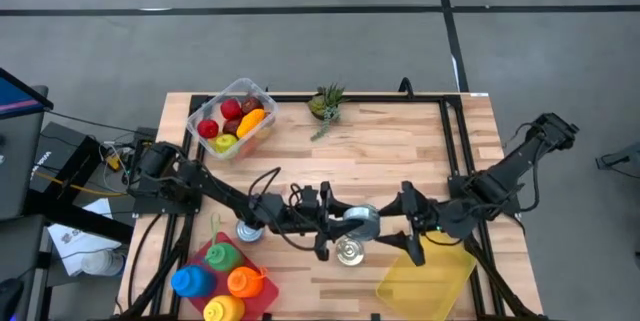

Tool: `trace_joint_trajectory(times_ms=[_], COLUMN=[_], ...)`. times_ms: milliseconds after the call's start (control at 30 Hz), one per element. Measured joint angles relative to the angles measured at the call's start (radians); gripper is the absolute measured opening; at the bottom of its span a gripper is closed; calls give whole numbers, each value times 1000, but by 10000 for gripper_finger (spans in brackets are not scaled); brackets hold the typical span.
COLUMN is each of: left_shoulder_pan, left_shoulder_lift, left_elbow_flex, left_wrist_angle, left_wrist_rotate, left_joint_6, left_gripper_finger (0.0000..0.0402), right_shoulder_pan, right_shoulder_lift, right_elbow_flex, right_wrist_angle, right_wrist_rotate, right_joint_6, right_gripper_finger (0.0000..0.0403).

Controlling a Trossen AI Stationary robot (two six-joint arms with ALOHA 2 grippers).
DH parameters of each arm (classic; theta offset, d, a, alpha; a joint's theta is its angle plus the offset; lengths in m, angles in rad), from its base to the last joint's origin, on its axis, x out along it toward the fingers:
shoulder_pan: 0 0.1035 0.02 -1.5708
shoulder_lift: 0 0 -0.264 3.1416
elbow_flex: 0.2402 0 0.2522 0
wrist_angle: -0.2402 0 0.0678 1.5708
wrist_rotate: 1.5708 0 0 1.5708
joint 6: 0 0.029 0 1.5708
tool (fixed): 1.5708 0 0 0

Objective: Pick & Place Food Item
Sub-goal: Put the green tuna can into the yellow bin

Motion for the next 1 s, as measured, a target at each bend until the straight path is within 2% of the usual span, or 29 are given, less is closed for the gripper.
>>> trace_joint_trajectory(times_ms=[267, 333, 433, 600, 700, 867, 1000], left_shoulder_pan=[8, 11, 19, 22, 25, 26, 23], left_shoulder_lift=[0, 0, 0, -2, -2, -41, -143], left_elbow_flex=[0, 0, 0, 0, 0, 0, 1], left_wrist_angle=[2, 2, 0, 12, 8, -80, -285], left_wrist_rotate=[2, 2, 4, 1, 5, 1, 9], left_joint_6=[0, 0, -1, -22, -61, -96, -146], left_gripper_finger=[125, 125, 125, 125, 149, 223, 260], right_shoulder_pan=[-51, -56, -60, -47, -42, 56, 193], right_shoulder_lift=[0, 0, 0, -2, -9, -99, -159], right_elbow_flex=[0, 0, 0, -1, -1, 0, 0], right_wrist_angle=[14, 15, 20, 67, 46, -254, -593], right_wrist_rotate=[-33, -54, -53, -49, -53, -50, -92], right_joint_6=[-17, 9, 14, 2, 59, 298, 588], right_gripper_finger=[277, 245, 136, 137, 137, 137, 137])
